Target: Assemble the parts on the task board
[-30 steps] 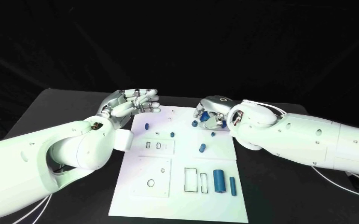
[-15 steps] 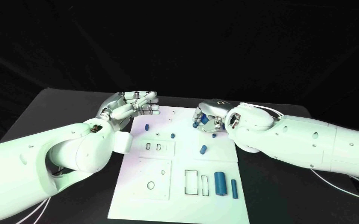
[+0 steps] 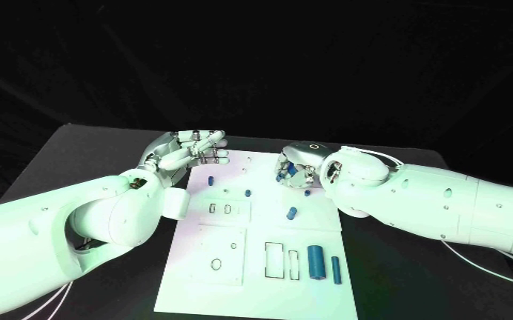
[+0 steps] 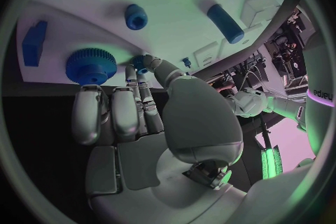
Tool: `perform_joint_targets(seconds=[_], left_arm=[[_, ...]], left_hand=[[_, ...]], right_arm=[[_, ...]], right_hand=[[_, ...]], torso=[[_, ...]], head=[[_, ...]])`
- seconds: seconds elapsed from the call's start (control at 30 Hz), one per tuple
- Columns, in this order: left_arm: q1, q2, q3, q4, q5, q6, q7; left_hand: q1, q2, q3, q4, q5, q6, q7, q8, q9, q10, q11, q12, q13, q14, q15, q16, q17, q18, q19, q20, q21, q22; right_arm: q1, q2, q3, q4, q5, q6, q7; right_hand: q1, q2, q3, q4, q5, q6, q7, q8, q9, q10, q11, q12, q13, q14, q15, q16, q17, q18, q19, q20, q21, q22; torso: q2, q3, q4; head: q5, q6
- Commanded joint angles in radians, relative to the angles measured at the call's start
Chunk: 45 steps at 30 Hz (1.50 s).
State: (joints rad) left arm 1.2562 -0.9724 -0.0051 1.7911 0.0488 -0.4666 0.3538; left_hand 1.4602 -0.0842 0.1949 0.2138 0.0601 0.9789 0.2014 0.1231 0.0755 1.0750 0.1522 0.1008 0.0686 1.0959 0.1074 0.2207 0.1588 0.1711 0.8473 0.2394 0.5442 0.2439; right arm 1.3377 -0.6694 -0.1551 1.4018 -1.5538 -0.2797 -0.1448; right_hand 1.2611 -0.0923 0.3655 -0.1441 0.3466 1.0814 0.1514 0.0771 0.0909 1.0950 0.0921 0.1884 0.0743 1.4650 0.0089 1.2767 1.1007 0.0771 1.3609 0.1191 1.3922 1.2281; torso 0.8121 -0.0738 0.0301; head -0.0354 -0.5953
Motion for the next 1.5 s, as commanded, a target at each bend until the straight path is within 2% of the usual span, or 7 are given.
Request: perform_joint_targets(seconds=[0.03, 0.3, 0.6, 0.8, 1.0, 1.23, 1.5], left_arm=[[0.004, 0.001, 0.001, 0.002, -0.005, 0.022, 0.006], [0.004, 0.0, 0.001, -0.001, -0.005, 0.024, 0.004], [0.004, -0.001, 0.001, -0.007, -0.005, 0.024, 0.002], [0.004, 0.0, 0.001, -0.01, -0.005, 0.025, 0.002], [0.004, 0.001, 0.001, -0.011, -0.005, 0.025, 0.001], [0.004, 0.002, 0.001, -0.01, -0.005, 0.026, 0.001], [0.004, 0.004, 0.001, -0.01, -0.005, 0.025, 0.001]], left_hand=[[-0.005, -0.008, 0.003, 0.0, -0.004, 0.002, 0.003, -0.003, -0.001, -0.001, 0.002, -0.002, -0.001, 0.001, 0.002, 0.006, 0.002, 0.011, 0.002, -0.004, 0.007, 0.001], [-0.006, -0.008, 0.003, 0.001, -0.004, 0.001, 0.004, -0.005, -0.002, -0.002, 0.003, -0.004, -0.001, 0.001, 0.002, 0.007, 0.002, 0.011, 0.001, -0.004, 0.009, 0.002], [-0.006, -0.008, 0.003, 0.001, -0.004, 0.001, 0.004, -0.005, -0.002, -0.002, 0.003, -0.004, -0.001, 0.001, 0.002, 0.007, 0.002, 0.011, 0.001, -0.004, 0.009, 0.002], [-0.007, -0.007, 0.003, 0.001, -0.004, 0.001, 0.004, -0.006, -0.002, -0.003, 0.003, -0.005, -0.001, 0.002, 0.002, 0.007, 0.003, 0.011, 0.001, -0.005, 0.01, 0.003], [-0.007, -0.007, 0.003, 0.001, -0.004, 0.001, 0.004, -0.006, -0.002, -0.003, 0.003, -0.005, -0.001, 0.002, 0.002, 0.007, 0.003, 0.011, 0.001, -0.005, 0.01, 0.003], [-0.007, -0.007, 0.003, 0.001, -0.004, 0.001, 0.004, -0.006, -0.002, -0.003, 0.003, -0.005, -0.001, 0.002, 0.002, 0.007, 0.003, 0.011, 0.001, -0.005, 0.01, 0.003], [-0.007, -0.007, 0.003, 0.001, -0.004, 0.001, 0.004, -0.006, -0.002, -0.003, 0.003, -0.005, -0.001, 0.002, 0.002, 0.007, 0.003, 0.011, 0.001, -0.005, 0.01, 0.003]], right_arm=[[-0.001, 0.002, -0.001, 0.0, -0.016, 0.007, -0.011], [-0.001, 0.001, -0.001, 0.003, -0.023, -0.039, -0.016], [0.0, 0.01, 0.004, 0.002, -0.026, -0.135, -0.023], [0.011, 0.044, 0.01, -0.026, -0.025, -0.185, -0.037], [0.019, 0.083, 0.012, -0.061, -0.019, -0.204, -0.039], [0.021, 0.138, 0.013, -0.111, -0.006, -0.209, -0.032], [0.021, 0.177, 0.013, -0.138, 0.004, -0.196, -0.023]], right_hand=[[0.006, 0.01, 0.01, 0.001, -0.01, 0.014, 0.0, 0.008, 0.003, 0.015, -0.003, 0.007, 0.002, 0.037, -0.003, 0.01, 0.005, -0.009, 0.01, -0.003, 0.009, 0.012], [0.042, 0.041, 0.053, -0.003, -0.062, 0.077, -0.023, 0.043, 0.029, 0.085, -0.029, 0.029, 0.013, 0.035, -0.022, 0.029, 0.018, -0.019, 0.04, -0.02, 0.042, 0.071], [0.051, 0.038, 0.072, -0.008, -0.051, 0.086, -0.024, 0.05, 0.044, 0.103, -0.033, 0.024, 0.016, 0.033, -0.027, 0.034, 0.016, -0.028, 0.065, -0.027, 0.066, 0.117], [0.05, 0.034, 0.074, -0.008, -0.048, 0.085, -0.024, 0.05, 0.045, 0.103, -0.032, 0.022, 0.016, 0.033, -0.027, 0.035, 0.017, -0.029, 0.066, -0.027, 0.068, 0.119], [0.048, 0.031, 0.076, -0.008, -0.047, 0.082, -0.022, 0.048, 0.047, 0.101, -0.031, 0.018, 0.016, 0.033, -0.026, 0.037, 0.019, -0.029, 0.068, -0.027, 0.07, 0.122], [0.046, 0.029, 0.078, -0.006, -0.047, 0.078, -0.021, 0.046, 0.048, 0.098, -0.029, 0.014, 0.015, 0.033, -0.025, 0.038, 0.018, -0.029, 0.068, -0.027, 0.071, 0.124], [0.044, 0.028, 0.081, -0.005, -0.047, 0.075, -0.02, 0.045, 0.049, 0.096, -0.028, 0.011, 0.015, 0.033, -0.024, 0.039, 0.019, -0.03, 0.068, -0.026, 0.071, 0.125]], torso=[[0.003, -0.0002, -0.0002], [0.006, -0.001, 0.0007], [0.007, -0.0019, 0.0021], [0.008, -0.0041, 0.0041], [0.011, -0.0028, 0.0042], [0.013, -0.0036, 0.0051], [0.015, -0.0048, 0.0082]], head=[[0.0, 0.001], [0.0, 0.003], [0.002, 0.011], [-0.001, 0.019], [0.002, 0.022], [0.002, 0.024], [0.009, 0.023]])
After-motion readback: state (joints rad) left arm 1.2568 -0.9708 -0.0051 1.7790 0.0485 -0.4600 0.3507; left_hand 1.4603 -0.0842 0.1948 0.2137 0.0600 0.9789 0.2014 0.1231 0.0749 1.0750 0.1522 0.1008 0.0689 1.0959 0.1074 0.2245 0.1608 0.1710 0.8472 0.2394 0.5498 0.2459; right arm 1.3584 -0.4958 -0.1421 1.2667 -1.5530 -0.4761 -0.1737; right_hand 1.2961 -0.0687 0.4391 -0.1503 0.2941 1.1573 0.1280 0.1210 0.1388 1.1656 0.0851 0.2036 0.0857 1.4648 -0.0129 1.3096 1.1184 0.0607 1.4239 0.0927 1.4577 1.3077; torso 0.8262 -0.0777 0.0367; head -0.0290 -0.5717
